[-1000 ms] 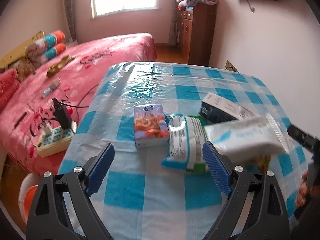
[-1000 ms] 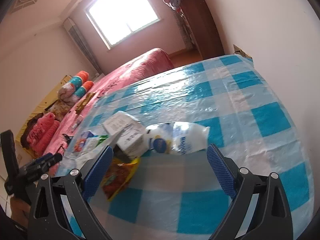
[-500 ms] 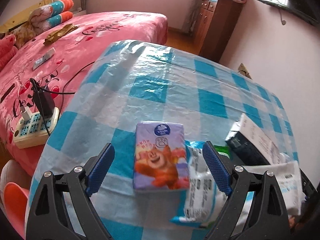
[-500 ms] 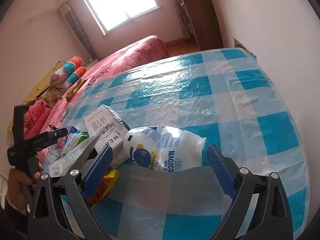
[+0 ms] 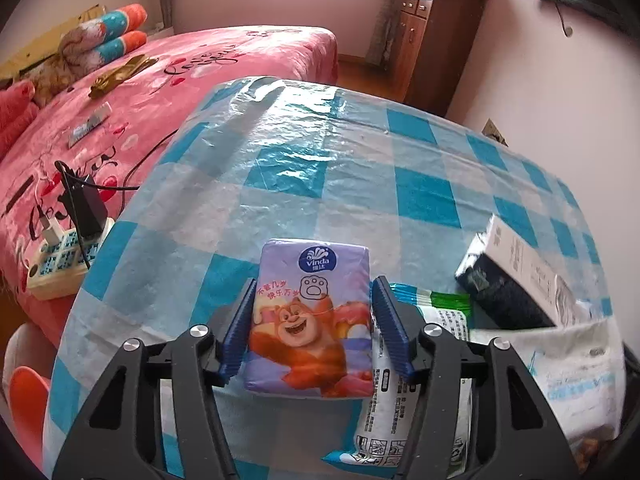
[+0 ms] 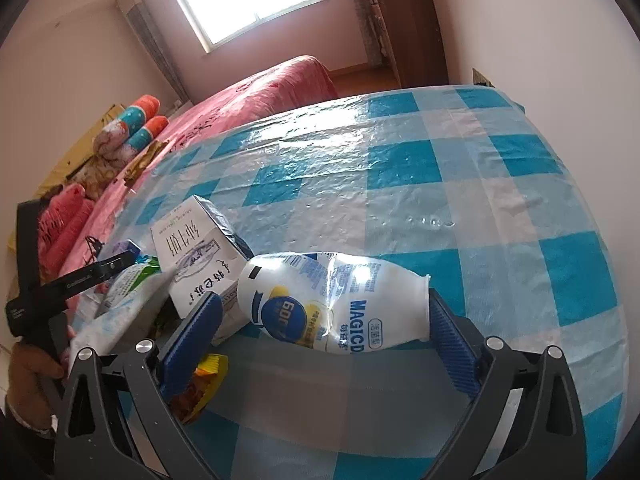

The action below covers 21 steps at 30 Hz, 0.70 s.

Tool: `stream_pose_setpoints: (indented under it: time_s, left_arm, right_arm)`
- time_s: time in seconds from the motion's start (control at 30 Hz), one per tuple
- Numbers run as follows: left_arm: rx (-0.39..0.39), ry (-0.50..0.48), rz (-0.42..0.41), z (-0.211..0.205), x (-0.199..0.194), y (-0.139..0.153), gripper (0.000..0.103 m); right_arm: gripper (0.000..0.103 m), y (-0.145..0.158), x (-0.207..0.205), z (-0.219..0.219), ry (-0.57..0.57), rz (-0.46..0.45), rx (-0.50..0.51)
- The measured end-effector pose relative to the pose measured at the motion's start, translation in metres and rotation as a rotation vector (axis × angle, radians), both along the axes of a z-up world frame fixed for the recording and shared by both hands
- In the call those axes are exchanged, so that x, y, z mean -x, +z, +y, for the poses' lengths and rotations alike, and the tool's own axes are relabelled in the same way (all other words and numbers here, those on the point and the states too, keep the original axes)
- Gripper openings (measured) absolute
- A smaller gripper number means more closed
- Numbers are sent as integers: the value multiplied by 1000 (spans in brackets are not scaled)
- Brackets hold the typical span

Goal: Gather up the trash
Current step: 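Close the left tool on the purple Vinda bear tissue pack, then grasp the yellow snack bag with the right tool while the left tool holds the tissue pack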

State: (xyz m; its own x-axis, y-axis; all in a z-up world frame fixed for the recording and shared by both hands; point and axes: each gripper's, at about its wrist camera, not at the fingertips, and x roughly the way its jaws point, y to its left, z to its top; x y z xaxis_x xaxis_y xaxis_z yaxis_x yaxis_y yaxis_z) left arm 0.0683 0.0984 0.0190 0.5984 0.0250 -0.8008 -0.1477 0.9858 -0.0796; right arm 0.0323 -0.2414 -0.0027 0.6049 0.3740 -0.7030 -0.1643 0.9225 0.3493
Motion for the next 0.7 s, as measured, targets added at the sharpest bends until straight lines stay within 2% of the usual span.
stream_pose_setpoints:
  time_s: [0.17,0.27,0.5,0.57,0.7]
  left_arm:
    - [-3,-18,1,-4,13,0,57]
    - [-9,-41,8,-10,22,0,57]
    - [6,-74,17,-18,48,0,56]
    - [14,-81,21,-20,54,0,56]
    - [33,-92,28,-21,70,0,56]
  right_arm:
    - [95,0,0,-2,1,-7,-11]
    - [81,1,2,4,26,-17,12]
    - [68,1,6,5,77,-19,-20]
    - [59,1,8,4,90,-19,-39]
    - [56,0,14,6,140,-12,-61]
